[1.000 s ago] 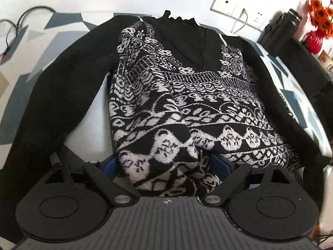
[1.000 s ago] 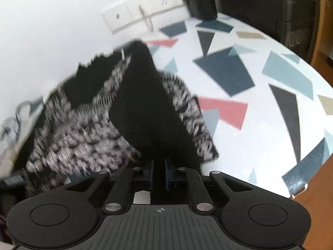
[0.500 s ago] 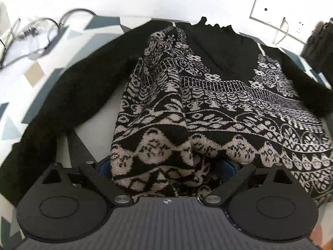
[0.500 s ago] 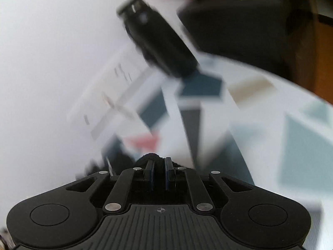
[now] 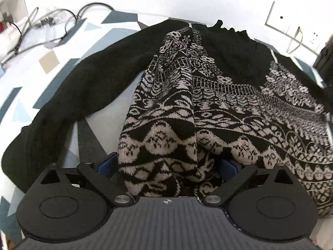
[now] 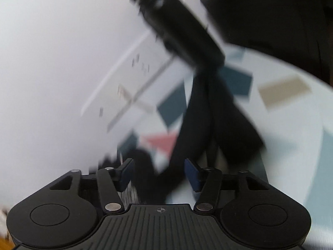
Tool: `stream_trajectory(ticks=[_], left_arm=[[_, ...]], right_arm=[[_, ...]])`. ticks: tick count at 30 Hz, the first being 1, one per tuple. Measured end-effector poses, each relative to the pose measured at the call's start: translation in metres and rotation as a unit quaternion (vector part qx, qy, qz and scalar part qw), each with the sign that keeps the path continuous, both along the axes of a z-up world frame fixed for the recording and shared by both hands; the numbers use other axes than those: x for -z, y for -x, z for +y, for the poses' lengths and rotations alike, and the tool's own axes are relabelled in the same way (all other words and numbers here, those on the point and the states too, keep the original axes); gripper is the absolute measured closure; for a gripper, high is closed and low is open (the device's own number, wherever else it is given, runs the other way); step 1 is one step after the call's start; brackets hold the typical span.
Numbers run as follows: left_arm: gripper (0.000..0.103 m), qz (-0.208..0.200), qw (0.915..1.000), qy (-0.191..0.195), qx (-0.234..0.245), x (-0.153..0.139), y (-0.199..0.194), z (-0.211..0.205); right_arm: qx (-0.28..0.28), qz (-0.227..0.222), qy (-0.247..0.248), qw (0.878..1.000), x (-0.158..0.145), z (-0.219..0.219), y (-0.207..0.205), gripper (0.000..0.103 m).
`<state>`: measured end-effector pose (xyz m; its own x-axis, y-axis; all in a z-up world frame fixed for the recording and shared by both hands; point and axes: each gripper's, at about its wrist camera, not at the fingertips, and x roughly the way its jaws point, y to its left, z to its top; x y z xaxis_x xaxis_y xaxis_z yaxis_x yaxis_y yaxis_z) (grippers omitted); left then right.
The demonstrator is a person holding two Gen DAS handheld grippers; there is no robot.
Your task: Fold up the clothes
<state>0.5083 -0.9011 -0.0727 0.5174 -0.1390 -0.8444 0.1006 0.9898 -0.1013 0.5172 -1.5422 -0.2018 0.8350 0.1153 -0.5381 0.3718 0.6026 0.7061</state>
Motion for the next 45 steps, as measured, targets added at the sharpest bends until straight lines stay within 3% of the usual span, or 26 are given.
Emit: stream_trajectory(ticks=[5, 13, 15, 17, 19, 20, 21, 22, 25, 29, 32, 34, 36, 39, 41, 43, 45], left_arm=[[0.004, -0.015, 0.9986, 0.018, 0.048, 0.003, 0.004, 0.011], [0.006, -0.045, 0.9894, 0.050, 0.129, 0.013, 0.017, 0.028], [0.018, -0.046, 0.9840, 0.063, 0.160, 0.012, 0.021, 0.030], [0.044, -0.044, 0.9777, 0.077, 0.191, 0.010, 0.025, 0.032], [0.060, -0.042, 0.9741, 0.083, 0.206, 0.009, 0.025, 0.036], [0.069, -0.041, 0.9723, 0.087, 0.213, 0.008, 0.025, 0.038], [0.074, -0.043, 0.9706, 0.092, 0.218, 0.006, 0.025, 0.041], [0.079, -0.045, 0.9687, 0.098, 0.224, 0.003, 0.026, 0.044], [0.086, -0.048, 0.9611, 0.115, 0.247, -0.014, 0.026, 0.054], [0.089, -0.065, 0.9486, 0.135, 0.278, -0.046, 0.029, 0.069], [0.091, -0.086, 0.9468, 0.138, 0.278, -0.075, 0.017, 0.078], [0.093, -0.104, 0.9469, 0.147, 0.266, -0.090, -0.002, 0.080], [0.093, -0.124, 0.9495, 0.152, 0.245, -0.097, -0.027, 0.076], [0.084, -0.138, 0.9652, 0.129, 0.182, -0.086, -0.070, 0.061], [0.039, -0.125, 0.9773, 0.096, 0.142, -0.070, -0.093, 0.049], [0.028, -0.082, 0.9858, 0.068, 0.130, -0.052, -0.100, 0.039], [0.028, -0.054, 0.9863, 0.066, 0.141, -0.038, -0.090, 0.042]], right_arm=[[-0.045, 0.035, -0.021, 0.998, 0.020, 0.050, 0.043, 0.050], [-0.091, 0.078, 0.044, 0.992, 0.021, 0.126, 0.089, 0.052], [-0.091, 0.080, 0.045, 0.992, 0.022, 0.136, 0.098, 0.053], [-0.082, 0.069, 0.046, 0.993, 0.023, 0.145, 0.105, 0.053], [-0.061, 0.064, 0.048, 0.995, 0.024, 0.152, 0.111, 0.058], [-0.054, 0.065, 0.043, 0.995, 0.024, 0.154, 0.112, 0.063], [-0.050, 0.066, 0.041, 0.996, 0.024, 0.156, 0.113, 0.080], [-0.048, 0.066, 0.039, 0.996, 0.024, 0.159, 0.115, 0.083], [-0.044, 0.038, 0.068, 0.996, 0.012, 0.172, 0.121, 0.086], [-0.036, -0.027, 0.051, 0.998, -0.020, 0.175, 0.130, 0.088], [-0.025, -0.092, 0.060, 0.994, -0.055, 0.168, 0.133, 0.093], [-0.021, -0.111, 0.074, 0.991, -0.074, 0.155, 0.116, 0.097], [-0.015, -0.114, 0.089, 0.989, -0.086, 0.138, 0.086, 0.097], [0.008, -0.106, 0.114, 0.988, -0.087, 0.123, 0.038, 0.097], [0.036, -0.084, 0.116, 0.989, -0.075, 0.118, 0.010, 0.091], [0.049, -0.041, 0.119, 0.991, -0.060, 0.118, -0.009, 0.060], [0.029, -0.007, 0.125, 0.992, -0.045, 0.123, -0.014, 0.059]])
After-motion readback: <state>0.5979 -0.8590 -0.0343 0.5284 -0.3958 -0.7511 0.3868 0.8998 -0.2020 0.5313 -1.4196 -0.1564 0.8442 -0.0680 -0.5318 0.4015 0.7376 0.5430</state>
